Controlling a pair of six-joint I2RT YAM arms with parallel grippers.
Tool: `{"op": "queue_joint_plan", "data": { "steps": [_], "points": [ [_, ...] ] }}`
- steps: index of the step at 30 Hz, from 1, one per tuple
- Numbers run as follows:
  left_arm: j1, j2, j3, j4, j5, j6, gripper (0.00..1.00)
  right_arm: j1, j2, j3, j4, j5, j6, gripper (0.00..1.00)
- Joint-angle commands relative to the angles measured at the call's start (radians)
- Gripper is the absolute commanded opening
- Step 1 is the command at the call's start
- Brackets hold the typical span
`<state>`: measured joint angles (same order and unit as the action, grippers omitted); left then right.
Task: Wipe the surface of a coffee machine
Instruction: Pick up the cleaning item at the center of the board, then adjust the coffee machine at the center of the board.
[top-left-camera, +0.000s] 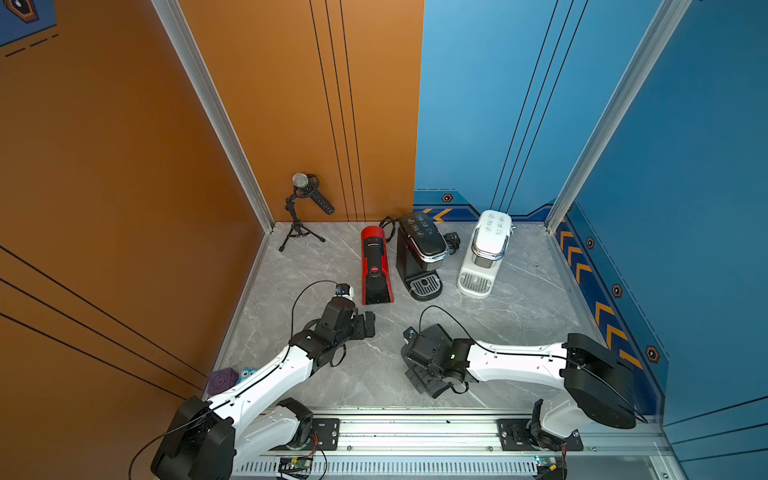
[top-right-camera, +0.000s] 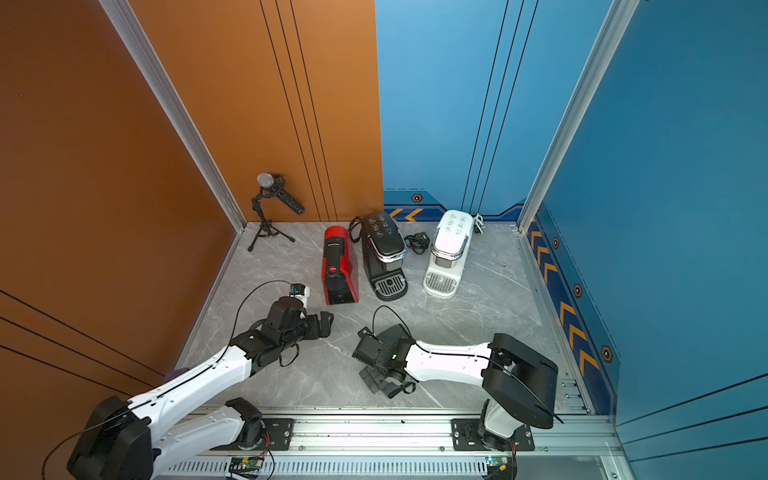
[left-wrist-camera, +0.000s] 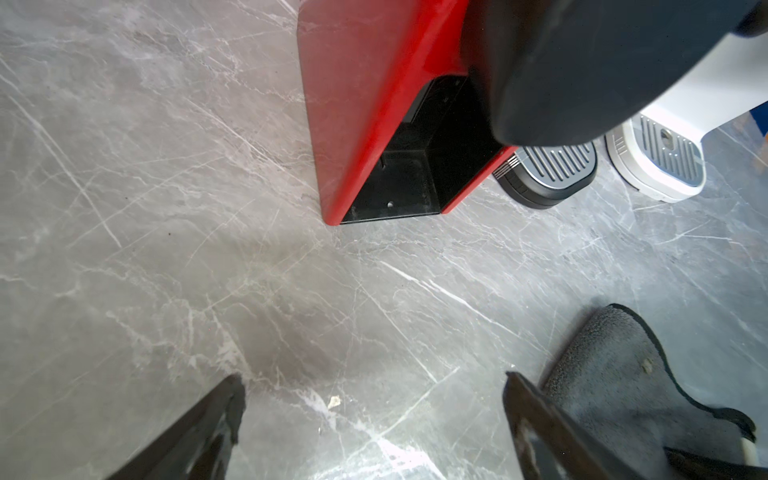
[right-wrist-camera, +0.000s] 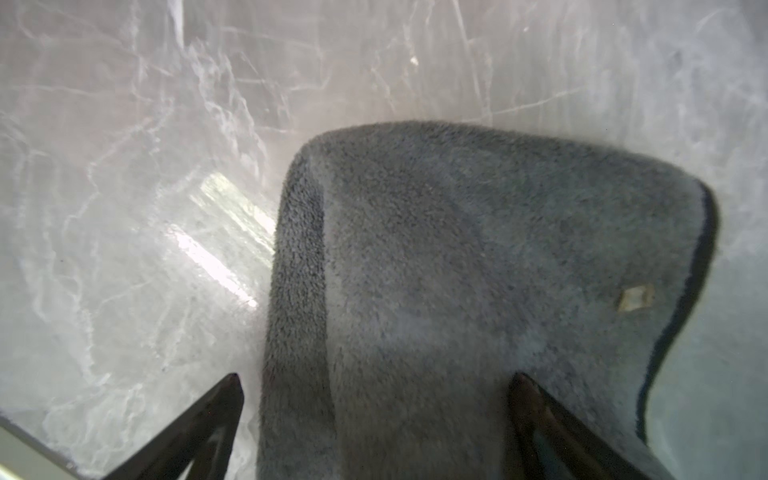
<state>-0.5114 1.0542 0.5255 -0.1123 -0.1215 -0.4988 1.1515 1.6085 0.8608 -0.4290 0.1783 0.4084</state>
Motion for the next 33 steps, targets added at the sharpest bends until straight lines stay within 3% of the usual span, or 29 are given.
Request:
{"op": "queue_joint_plan", "data": {
  "steps": [1, 6, 10, 15, 19, 27, 30, 33],
  "points": [
    [0.007, -0.011, -0.009, 0.002, -0.006, -0.011, 0.98, -0.009, 0.068, -0.016, 0.015, -0.036, 0.007, 0.96],
    [-0.039, 0.012, 0.018, -0.022, -0.054, 0.029, 0.98, -0.070, 0.087, -0.051, 0.019, 0.002, 0.041, 0.61],
    [-0.100, 0.042, 0.043, -0.024, -0.092, 0.060, 0.98, -0.131, 0.005, -0.092, 0.024, 0.041, 0.064, 0.11],
    [-0.222, 0.108, 0.093, -0.023, -0.172, 0.110, 0.98, -0.229, -0.178, -0.157, 0.047, 0.059, 0.090, 0.10],
    [-0.318, 0.192, 0.160, 0.004, -0.233, 0.172, 0.98, -0.413, -0.421, -0.278, 0.126, -0.014, 0.153, 0.08],
    [-0.360, 0.479, 0.385, 0.107, -0.038, 0.231, 0.98, -0.916, -0.846, -0.415, 0.088, -0.155, 0.261, 0.08],
    [-0.363, 0.595, 0.495, 0.120, 0.042, 0.226, 0.98, -1.109, -0.885, -0.415, 0.102, -0.253, 0.268, 0.07],
    [-0.368, 0.687, 0.609, 0.130, 0.089, 0.212, 0.98, -1.253, -0.816, -0.353, 0.171, -0.369, 0.267, 0.08]
  ]
}}
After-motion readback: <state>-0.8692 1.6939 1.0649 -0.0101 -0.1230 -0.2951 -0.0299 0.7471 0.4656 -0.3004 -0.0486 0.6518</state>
